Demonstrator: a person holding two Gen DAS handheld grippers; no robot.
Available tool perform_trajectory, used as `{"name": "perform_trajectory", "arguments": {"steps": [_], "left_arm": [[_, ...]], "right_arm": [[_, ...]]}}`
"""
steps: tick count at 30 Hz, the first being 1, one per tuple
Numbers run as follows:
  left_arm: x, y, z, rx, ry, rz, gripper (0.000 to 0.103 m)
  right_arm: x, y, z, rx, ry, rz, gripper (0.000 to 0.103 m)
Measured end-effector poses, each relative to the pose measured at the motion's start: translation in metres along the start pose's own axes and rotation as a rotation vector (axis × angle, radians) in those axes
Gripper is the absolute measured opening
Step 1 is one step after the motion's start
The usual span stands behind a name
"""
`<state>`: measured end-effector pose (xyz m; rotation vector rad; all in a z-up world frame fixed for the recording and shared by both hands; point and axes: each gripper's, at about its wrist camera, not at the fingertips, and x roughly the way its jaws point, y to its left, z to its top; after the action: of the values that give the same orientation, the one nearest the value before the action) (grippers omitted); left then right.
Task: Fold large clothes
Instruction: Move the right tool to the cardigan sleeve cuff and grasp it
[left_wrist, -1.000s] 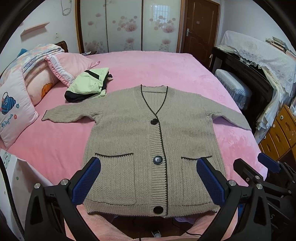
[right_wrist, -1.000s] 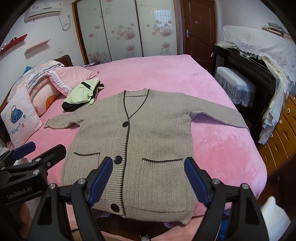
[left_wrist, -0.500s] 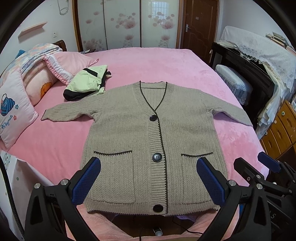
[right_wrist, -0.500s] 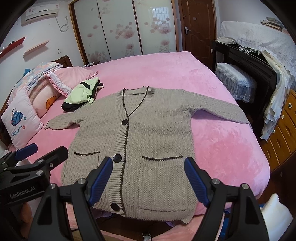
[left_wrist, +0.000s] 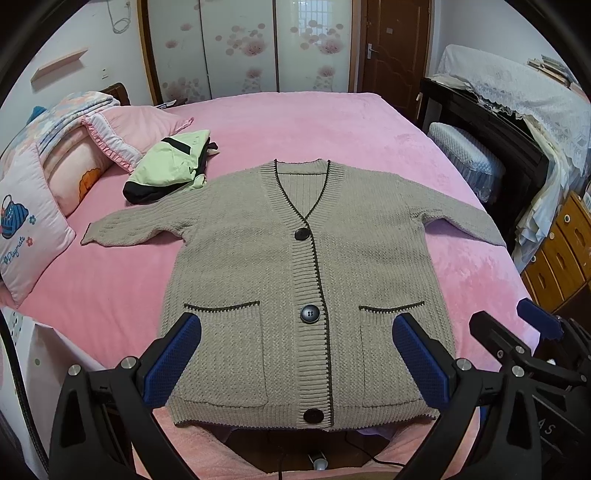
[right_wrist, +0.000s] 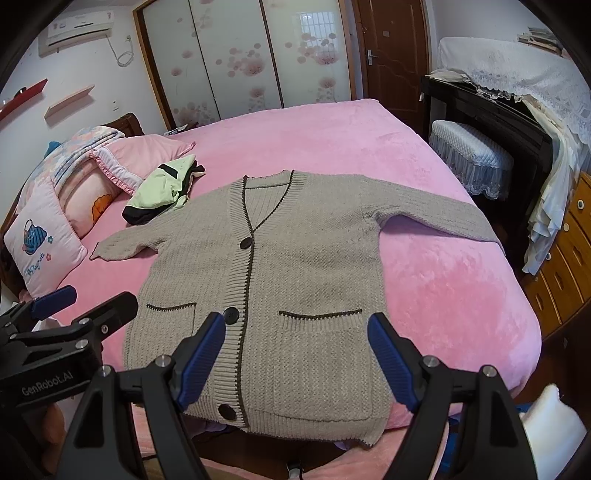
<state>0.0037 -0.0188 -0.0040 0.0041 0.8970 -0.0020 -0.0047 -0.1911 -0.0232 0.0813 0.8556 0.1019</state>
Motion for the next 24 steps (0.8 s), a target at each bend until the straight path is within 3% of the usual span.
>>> {"name": "perform_trajectory", "arguments": {"steps": [9, 15, 24], "left_arm": [[-0.009, -0.014, 0.030, 0.038, -0.076, 0.029, 0.103], [-0.005, -0.039, 0.070, 0.061, -0.114, -0.045, 0.103], [-0.009, -0.104, 0.132, 0.097, -0.376, -0.063, 0.103]], "right_arm": [[-0.011, -0.036, 0.018, 0.041, -0.088, -0.079, 0.080], [-0.014, -0.075, 0.041, 0.083, -0.115, -0.097, 0.080], [-0.031, -0.152, 0.094, 0.111, -0.224, -0.231, 0.080]]}}
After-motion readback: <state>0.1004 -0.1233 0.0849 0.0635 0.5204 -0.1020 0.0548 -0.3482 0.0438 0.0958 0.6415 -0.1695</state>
